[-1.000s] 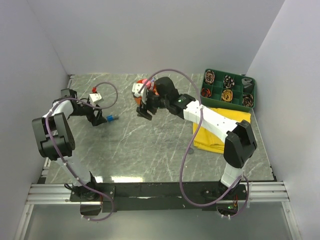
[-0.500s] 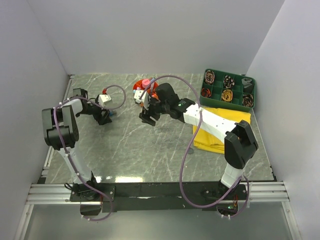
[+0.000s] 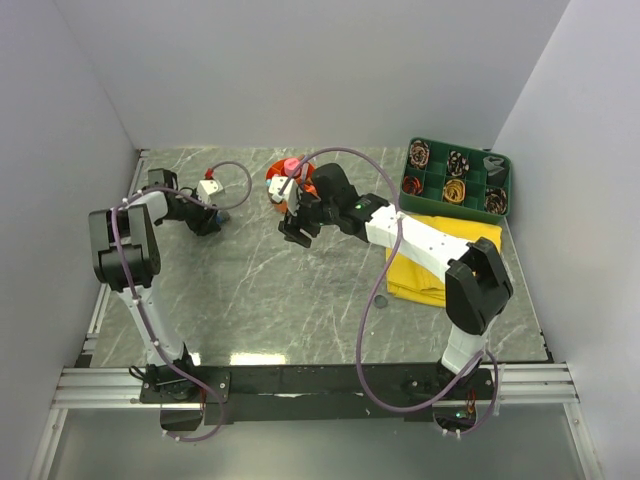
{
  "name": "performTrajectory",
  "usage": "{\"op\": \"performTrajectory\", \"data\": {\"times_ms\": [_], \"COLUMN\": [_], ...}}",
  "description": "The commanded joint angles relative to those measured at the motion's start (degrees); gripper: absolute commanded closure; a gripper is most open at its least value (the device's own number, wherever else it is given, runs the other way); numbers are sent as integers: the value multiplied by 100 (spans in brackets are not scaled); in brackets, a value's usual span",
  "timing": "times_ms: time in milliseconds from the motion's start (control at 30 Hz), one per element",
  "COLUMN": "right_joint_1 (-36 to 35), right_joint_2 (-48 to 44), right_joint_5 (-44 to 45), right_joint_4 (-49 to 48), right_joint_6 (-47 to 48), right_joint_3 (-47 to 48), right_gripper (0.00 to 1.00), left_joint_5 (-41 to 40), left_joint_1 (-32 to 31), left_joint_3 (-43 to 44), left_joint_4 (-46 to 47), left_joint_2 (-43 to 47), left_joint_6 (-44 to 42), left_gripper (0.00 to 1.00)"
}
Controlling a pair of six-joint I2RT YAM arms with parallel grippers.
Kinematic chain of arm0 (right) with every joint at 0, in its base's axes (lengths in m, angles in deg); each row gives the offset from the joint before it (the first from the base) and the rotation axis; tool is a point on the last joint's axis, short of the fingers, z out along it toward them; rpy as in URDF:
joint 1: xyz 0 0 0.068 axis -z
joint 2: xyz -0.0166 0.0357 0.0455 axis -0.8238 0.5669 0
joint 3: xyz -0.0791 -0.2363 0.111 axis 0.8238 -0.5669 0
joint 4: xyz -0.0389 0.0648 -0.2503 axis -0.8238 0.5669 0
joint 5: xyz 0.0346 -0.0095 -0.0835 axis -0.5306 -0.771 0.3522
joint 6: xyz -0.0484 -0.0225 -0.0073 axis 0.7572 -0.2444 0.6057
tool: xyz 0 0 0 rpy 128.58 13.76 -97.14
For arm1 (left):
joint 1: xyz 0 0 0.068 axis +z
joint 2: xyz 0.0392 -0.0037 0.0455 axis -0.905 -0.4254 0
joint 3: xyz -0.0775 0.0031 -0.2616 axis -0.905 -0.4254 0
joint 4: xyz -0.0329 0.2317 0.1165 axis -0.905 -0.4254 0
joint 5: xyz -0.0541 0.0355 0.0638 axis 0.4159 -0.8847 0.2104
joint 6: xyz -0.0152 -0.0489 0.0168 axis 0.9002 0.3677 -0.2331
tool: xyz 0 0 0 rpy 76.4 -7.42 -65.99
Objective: Sort the stationery into containers
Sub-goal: Pick up the stationery from the center of the board.
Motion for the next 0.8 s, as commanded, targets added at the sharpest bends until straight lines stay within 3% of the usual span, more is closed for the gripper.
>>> {"op": "performTrajectory", "data": {"times_ms": [0, 300, 433, 533, 567, 667, 767], "right_joint_1": [49, 40, 49, 40, 40, -56, -363], "right_joint_2": [105, 255, 185, 53, 9, -149, -334], "right_joint_5": [63, 80, 19, -201, -218, -140, 517], "right_joint_4": [-166, -158, -44, 167, 263, 439, 231], "right_joint_6": [-33, -33, -7, 90, 151, 607, 1354], "right_joint_3": [332, 456, 561, 658, 667, 658, 518], "right_gripper": [25, 27, 27, 28, 29, 29, 29], "left_joint_5": [-188, -303, 126, 847, 1240, 1665, 1955], "left_joint_1": [-31, -30, 57, 285, 347, 558, 708], "left_joint_3": [506, 719, 955, 1727, 2295, 3089, 2839], "left_joint_4": [-35, 0, -965, -2440, -3488, -5197, -5389], "left_joint_2": [-274, -406, -11, 227, 227, 139, 340], "left_joint_6": [297, 545, 132, -88, -245, -536, -11], "left_gripper": [50, 66, 73, 75, 76, 82, 88]}}
